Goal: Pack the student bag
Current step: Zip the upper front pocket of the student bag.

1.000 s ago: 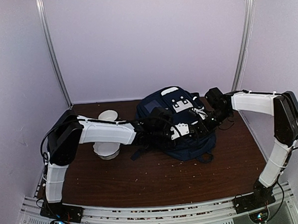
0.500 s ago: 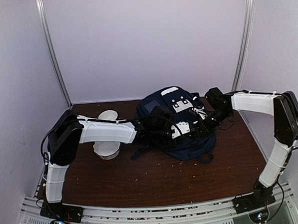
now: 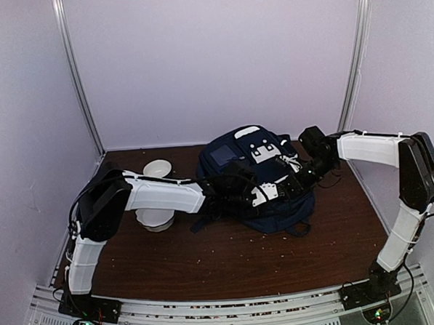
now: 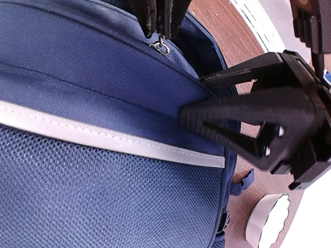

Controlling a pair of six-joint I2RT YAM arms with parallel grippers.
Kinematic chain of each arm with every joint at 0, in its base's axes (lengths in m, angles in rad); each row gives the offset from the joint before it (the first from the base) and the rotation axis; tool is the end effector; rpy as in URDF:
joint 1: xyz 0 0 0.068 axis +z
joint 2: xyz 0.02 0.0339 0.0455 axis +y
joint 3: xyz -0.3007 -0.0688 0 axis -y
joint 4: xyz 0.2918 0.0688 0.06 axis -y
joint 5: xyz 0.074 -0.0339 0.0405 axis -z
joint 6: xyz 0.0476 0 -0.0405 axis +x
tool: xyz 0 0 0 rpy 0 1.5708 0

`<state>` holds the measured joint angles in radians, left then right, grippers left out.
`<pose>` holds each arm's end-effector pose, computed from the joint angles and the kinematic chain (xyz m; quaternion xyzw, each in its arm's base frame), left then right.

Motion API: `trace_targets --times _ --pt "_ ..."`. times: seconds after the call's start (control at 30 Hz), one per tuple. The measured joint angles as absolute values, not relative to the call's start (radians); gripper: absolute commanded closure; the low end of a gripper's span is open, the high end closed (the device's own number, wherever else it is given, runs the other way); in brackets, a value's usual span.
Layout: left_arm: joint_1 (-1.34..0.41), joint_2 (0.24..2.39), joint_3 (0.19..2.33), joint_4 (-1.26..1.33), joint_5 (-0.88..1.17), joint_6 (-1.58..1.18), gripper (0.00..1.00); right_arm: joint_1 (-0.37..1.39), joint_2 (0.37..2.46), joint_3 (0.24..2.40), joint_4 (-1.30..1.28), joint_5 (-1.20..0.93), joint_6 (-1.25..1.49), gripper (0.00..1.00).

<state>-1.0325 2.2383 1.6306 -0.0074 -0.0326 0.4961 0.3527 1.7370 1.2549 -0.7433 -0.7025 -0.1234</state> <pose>0.2983 -0.4965 0.1622 0.6090 0.6461 -0.1079 0.4472 0.3586 0.1648 0.2241 -0.2756 0.8849 0.3552 0.1215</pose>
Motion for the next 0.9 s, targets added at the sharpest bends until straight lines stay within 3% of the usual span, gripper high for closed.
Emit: trace_targets --times 0.13,0.9 --pt "-1.042 2.236 1.630 -0.009 -0.051 0.479 1.00 0.351 1.737 1.255 -0.746 -0.698 -0.128 0.98" --pt "-1.023 2.061 1.428 0.034 -0.072 0.482 1.00 0.186 1.701 1.216 -0.755 -0.626 -0.205 0.98"
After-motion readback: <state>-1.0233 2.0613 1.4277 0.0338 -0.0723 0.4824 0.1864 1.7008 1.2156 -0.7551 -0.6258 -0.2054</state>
